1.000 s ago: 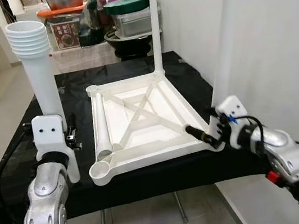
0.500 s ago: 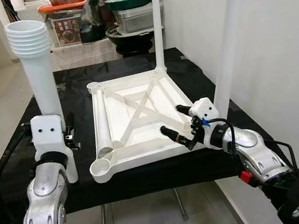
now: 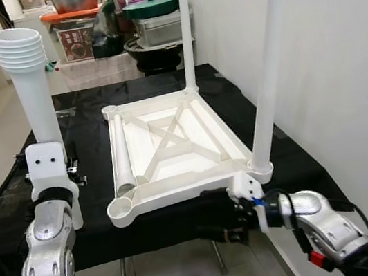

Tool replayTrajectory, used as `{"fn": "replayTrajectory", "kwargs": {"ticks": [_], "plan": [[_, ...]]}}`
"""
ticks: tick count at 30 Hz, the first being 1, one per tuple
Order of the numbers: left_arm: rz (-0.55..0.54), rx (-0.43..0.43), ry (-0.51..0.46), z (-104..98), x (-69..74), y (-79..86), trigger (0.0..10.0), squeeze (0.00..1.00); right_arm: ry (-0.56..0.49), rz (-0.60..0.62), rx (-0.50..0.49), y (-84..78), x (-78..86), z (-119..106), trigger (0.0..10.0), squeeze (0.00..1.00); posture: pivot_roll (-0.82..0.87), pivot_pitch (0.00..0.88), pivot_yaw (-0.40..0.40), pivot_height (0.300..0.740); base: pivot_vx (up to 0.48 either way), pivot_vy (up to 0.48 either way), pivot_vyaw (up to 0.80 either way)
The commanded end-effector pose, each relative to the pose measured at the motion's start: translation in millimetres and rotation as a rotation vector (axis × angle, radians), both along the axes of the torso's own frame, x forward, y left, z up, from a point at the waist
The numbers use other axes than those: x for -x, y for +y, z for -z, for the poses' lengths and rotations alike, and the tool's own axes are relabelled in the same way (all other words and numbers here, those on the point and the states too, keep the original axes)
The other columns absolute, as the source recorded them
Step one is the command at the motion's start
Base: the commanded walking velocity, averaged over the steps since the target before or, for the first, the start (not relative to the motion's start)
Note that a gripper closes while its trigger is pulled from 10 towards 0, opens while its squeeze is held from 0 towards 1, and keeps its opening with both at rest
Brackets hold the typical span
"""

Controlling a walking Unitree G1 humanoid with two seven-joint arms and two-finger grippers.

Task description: Building children table

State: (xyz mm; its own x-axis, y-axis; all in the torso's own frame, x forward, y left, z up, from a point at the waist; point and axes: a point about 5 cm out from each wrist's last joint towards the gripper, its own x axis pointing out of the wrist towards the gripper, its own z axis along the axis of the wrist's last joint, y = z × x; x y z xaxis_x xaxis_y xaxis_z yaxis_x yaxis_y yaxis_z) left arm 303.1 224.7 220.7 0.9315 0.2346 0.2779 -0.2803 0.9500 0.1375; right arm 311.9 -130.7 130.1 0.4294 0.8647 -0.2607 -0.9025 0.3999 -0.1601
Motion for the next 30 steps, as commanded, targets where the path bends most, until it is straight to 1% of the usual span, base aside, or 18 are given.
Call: {"fn": "replayTrajectory", "kwargs": {"ticks": [1,2,4,6,9,11,13,18,25,28,30], "plan": [[-0.017,-0.011,0.018,1,-0.4,3.1,10.0,0.0,0.052,0.015,0.019,4.7,-2.8,7,10.0,0.0,0.06,0.0,-0.035,0.74,0.0,0.0,0.0],[-0.017,-0.012,0.019,2,-0.5,3.0,10.0,0.0,0.075,0.004,0.024,7.8,-2.3,9,10.0,0.0,0.06,0.0,-0.035,0.74,0.0,0.0,0.0],[-0.017,-0.012,0.019,2,-0.5,3.0,10.0,0.0,0.075,0.004,0.024,7.8,-2.3,9,10.0,0.0,0.06,0.0,-0.035,0.74,0.0,0.0,0.0],[-0.022,-0.013,0.018,1,-0.6,3.5,10.0,0.0,0.124,-0.044,0.037,16.5,0.9,16,10.0,0.0,0.07,0.0,-0.039,0.74,0.0,0.0,0.0],[-0.026,-0.013,0.017,1,-0.7,4.2,10.0,0.0,0.141,-0.059,0.05,21.8,-0.3,21,10.0,0.0,0.07,0.0,-0.04,0.74,0.0,0.0,0.0],[-0.028,-0.014,0.016,0,-0.5,4.9,10.0,0.0,0.142,-0.016,0.047,24.9,-8.0,23,10.0,0.0,0.08,0.0,-0.042,0.74,0.0,0.0,0.0],[-0.028,-0.014,0.017,0,-0.4,4.9,10.0,0.0,0.143,0.001,0.042,26.2,-11.2,23,10.0,0.0,0.08,0.0,-0.042,0.74,0.0,0.0,0.0],[-0.02,-0.011,0.021,2,-0.4,1.8,10.0,0.0,0.208,0.063,-0.028,30.8,-19.2,22,10.0,0.0,0.08,0.0,-0.043,0.74,0.0,0.0,0.0],[-0.015,-0.01,0.024,3,-0.9,0.3,10.0,0.0,0.219,0.072,-0.024,32.4,-20.3,25,10.0,0.0,0.08,0.0,-0.046,0.74,0.0,0.0,0.0],[-0.014,-0.008,0.026,3,-0.8,0.0,10.0,0.0,0.23,0.057,-0.011,34.8,-18.1,29,10.0,0.0,0.08,0.0,-0.051,0.74,0.0,0.0,0.0],[-0.014,-0.006,0.028,4,-0.3,-0.1,10.0,0.0,0.238,0.07,0.002,36.9,-19.6,33,10.0,0.0,0.08,0.0,-0.052,0.74,0.0,0.0,0.0]]}}
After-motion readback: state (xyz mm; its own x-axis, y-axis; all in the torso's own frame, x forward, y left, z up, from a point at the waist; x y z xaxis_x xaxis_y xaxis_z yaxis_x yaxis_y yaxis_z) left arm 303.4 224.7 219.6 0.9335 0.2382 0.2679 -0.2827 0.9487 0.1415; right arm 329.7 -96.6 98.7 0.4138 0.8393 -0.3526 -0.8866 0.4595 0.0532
